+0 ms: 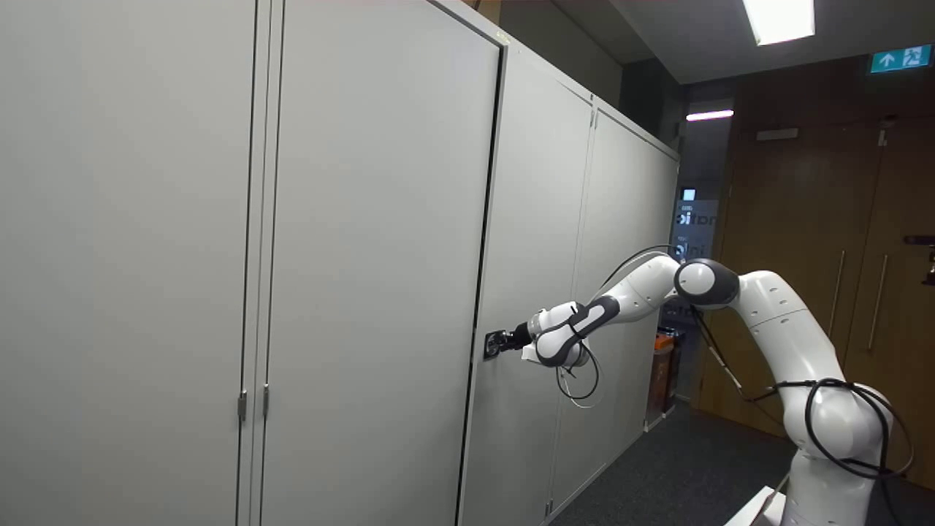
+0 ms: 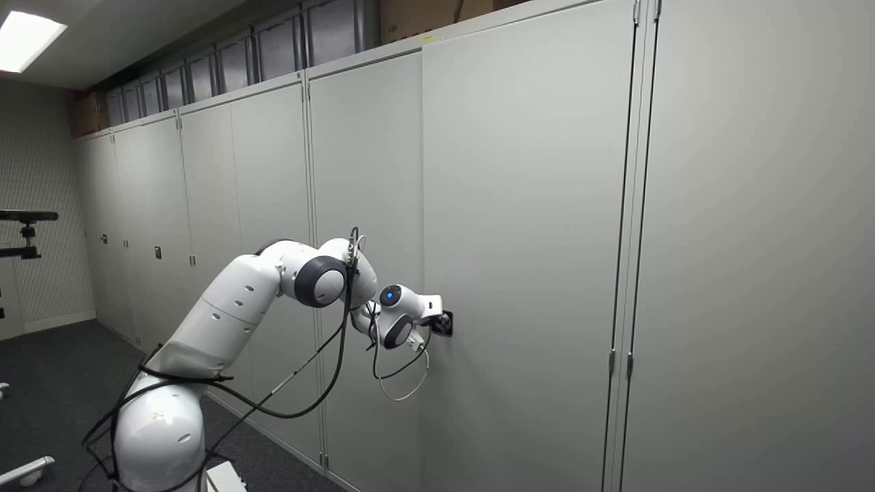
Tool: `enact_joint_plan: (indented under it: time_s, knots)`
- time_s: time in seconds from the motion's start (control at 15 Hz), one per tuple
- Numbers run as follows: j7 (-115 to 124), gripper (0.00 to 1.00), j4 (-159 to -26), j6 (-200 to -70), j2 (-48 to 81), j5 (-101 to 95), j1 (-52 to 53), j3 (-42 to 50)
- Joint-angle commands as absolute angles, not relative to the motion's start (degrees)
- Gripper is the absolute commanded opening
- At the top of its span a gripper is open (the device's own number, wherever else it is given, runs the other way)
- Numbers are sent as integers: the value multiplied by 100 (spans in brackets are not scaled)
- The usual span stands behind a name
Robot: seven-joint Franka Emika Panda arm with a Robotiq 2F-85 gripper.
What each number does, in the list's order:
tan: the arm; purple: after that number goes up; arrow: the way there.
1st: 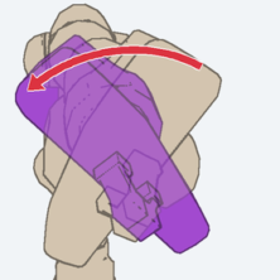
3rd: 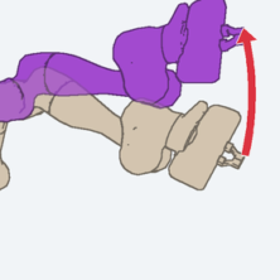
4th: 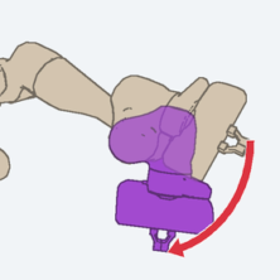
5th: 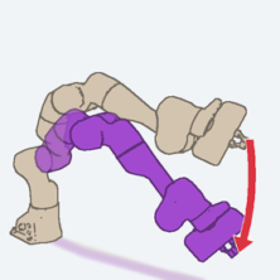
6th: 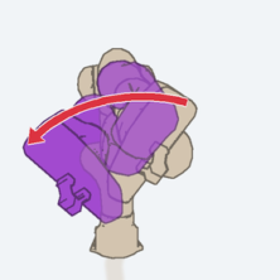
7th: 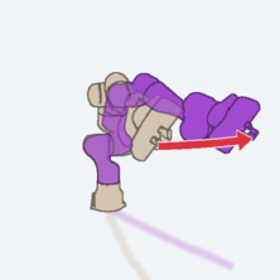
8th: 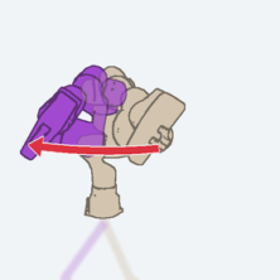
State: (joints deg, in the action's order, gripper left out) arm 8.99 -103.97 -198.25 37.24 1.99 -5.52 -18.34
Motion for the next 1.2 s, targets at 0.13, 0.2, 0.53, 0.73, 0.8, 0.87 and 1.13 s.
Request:
enact_joint_plan:
  time_s: [0.13, 0.2, 0.53, 0.73, 0.8, 0.87, 1.13]
  knots:
    - [920, 63, -10129, -19825, 3795, 328, -340, -1672]
    - [919, 63, -10114, -19825, 3805, 332, -323, -1656]
    - [988, 64, -10083, -19821, 3816, 340, -172, -1497]
    - [990, 63, -10066, -19821, 3827, 372, -112, -1431]
    - [988, 62, -10057, -19821, 3832, 377, -100, -1415]
    - [988, 63, -10049, -19821, 3837, 390, -79, -1392]
    - [996, 63, -10003, -19821, 3847, 423, -50, -1354]
